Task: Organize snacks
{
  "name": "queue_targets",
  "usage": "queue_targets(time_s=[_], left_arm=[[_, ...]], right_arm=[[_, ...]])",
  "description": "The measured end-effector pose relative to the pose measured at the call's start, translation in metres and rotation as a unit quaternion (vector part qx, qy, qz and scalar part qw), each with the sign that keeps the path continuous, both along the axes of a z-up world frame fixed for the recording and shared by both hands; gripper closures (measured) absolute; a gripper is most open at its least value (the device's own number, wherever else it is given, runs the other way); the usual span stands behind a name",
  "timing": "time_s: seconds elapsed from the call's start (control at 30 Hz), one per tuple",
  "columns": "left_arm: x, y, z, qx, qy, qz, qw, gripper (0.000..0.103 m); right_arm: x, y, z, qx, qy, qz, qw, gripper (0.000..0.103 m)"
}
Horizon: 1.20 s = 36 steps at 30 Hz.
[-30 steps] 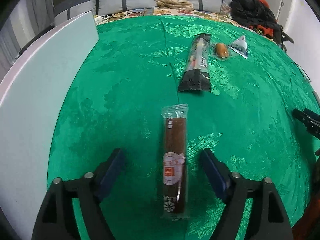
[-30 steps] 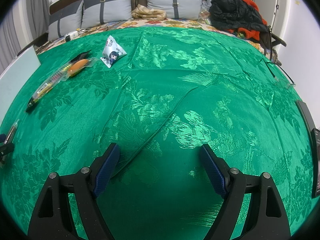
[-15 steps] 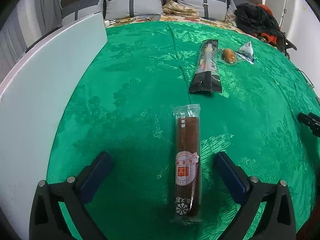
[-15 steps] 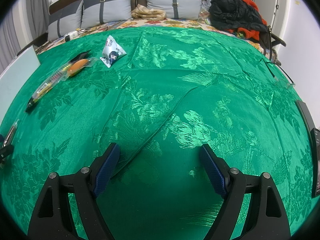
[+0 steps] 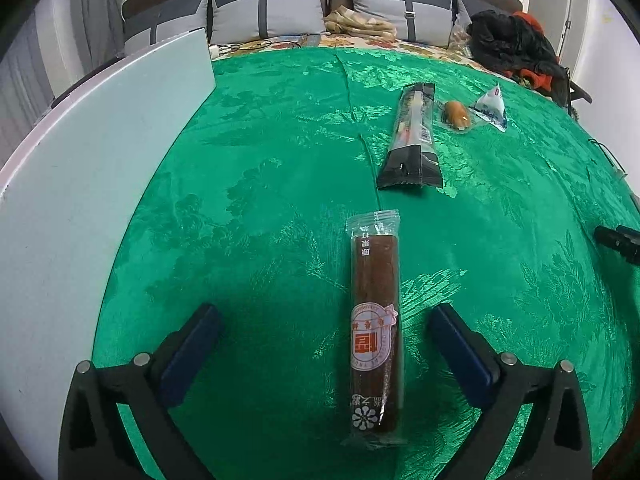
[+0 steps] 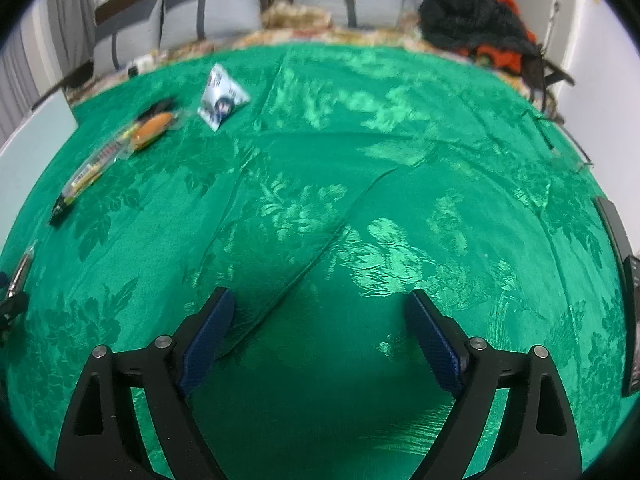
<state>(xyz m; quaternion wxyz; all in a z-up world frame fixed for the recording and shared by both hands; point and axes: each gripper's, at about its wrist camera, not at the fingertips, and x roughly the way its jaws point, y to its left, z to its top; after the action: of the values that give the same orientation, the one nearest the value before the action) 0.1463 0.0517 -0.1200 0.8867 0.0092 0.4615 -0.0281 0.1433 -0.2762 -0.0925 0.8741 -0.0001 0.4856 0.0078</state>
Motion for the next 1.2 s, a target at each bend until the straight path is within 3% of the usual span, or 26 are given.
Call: queue_targets(time_s=[0.2, 0.37, 0.5, 0.57, 0.7, 0.73, 0.77, 0.8, 0.93, 1.2], left_arm=[[0.0, 0.0, 0.0, 0.0, 0.0, 0.0, 1.0, 0.0], [0.0, 0.0, 0.0, 0.0, 0.0, 0.0, 1.0, 0.0], [-0.001, 0.0, 0.0, -0.001, -0.001, -0.001, 1.0, 0.0], [0.0, 0.0, 0.0, -0.001, -0.001, -0.001, 1.0, 0.0], [0.001, -0.002, 0.0, -0.001, -0.001, -0.002, 1.0, 0.0], [0.001, -0.001, 0.0, -0.001, -0.001, -0.002, 1.0, 0.0], [0.001, -0.002, 0.0, -0.001, -0.001, -0.002, 1.0, 0.0], [0.001, -0.001, 0.0, -0.001, -0.001, -0.002, 1.0, 0.0], [0.001, -0.002, 0.0, -0.001, -0.002, -0.001, 1.0, 0.0], [0.001, -0.001, 0.0, -0.001, -0.002, -0.001, 1.0, 0.0]], right_arm=[[0.036, 0.056, 0.037, 0.095, 0.017, 0.064, 0.993, 0.015], [0.104, 0.133, 0.03, 0.181, 0.106, 0.097, 0.973, 0.016], [0.139, 0.183, 0.005, 0.138, 0.172, 0.095, 0.971, 0.013], [0.144, 0.197, 0.01, 0.099, 0.149, 0.078, 0.981, 0.015], [0.141, 0.218, 0.006, 0.035, 0.147, 0.104, 0.983, 0.016], [0.137, 0.22, 0.005, 0.012, 0.14, 0.117, 0.983, 0.026], [0.134, 0.221, 0.006, -0.01, 0.129, 0.124, 0.984, 0.049], [0.129, 0.219, 0.01, -0.019, 0.11, 0.144, 0.983, 0.058], [0.115, 0.214, 0.018, -0.045, 0.104, 0.197, 0.974, 0.084], [0.077, 0.197, 0.029, -0.047, 0.105, 0.287, 0.951, 0.085]])
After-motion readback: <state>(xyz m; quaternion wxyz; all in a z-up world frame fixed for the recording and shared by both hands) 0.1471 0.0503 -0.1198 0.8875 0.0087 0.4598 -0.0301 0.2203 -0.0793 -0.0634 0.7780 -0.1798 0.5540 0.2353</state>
